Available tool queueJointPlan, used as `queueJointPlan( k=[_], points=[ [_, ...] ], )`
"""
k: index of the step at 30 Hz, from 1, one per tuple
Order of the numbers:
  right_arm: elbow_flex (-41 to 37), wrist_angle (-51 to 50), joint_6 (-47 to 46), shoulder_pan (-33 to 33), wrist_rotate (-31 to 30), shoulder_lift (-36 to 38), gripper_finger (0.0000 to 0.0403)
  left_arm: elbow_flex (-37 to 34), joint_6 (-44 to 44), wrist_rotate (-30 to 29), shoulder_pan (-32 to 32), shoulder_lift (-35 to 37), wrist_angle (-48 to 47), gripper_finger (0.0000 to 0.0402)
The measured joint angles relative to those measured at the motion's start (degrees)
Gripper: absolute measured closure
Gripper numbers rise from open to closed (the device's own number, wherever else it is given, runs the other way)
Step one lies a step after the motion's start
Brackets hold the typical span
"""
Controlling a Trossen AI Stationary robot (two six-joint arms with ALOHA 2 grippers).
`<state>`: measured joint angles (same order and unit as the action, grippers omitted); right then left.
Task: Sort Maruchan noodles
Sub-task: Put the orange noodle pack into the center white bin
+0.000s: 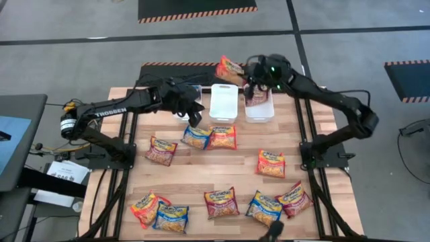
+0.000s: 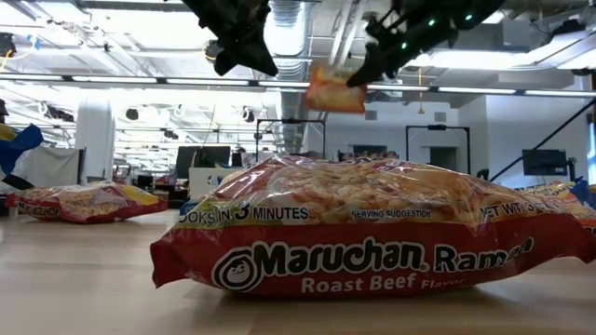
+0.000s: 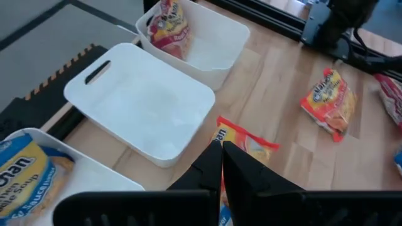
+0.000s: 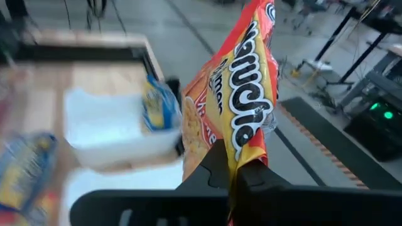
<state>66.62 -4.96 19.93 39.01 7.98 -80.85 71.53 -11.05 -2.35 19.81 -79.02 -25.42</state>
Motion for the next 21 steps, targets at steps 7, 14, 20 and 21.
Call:
queueJointPlan(
  k=[7, 14, 20, 21],
  points=[
    [10.3, -10.2, 9.6, 3.2, 4.2, -12.0, 0.0394, 0.0, -0.4, -0.1, 2.7, 0.0, 0.0, 0.0401],
    [19.9, -21.1, 15.6, 2.2, 5.3, -21.4, 0.0393, 0.0, -0.8, -0.1, 4.6, 0.0, 0.0, 0.0401],
    [23.7, -25.4, 15.7, 1.3, 4.1, -26.8, 0.0393, 0.0, -1.7, -0.6, 4.9, 0.0, 0.0, 0.0401],
    [24.0, -26.3, 15.7, 1.2, 3.6, -27.6, 0.0393, 0.0, -1.6, -1.0, 4.9, 0.0, 0.0, 0.0401]
  ],
)
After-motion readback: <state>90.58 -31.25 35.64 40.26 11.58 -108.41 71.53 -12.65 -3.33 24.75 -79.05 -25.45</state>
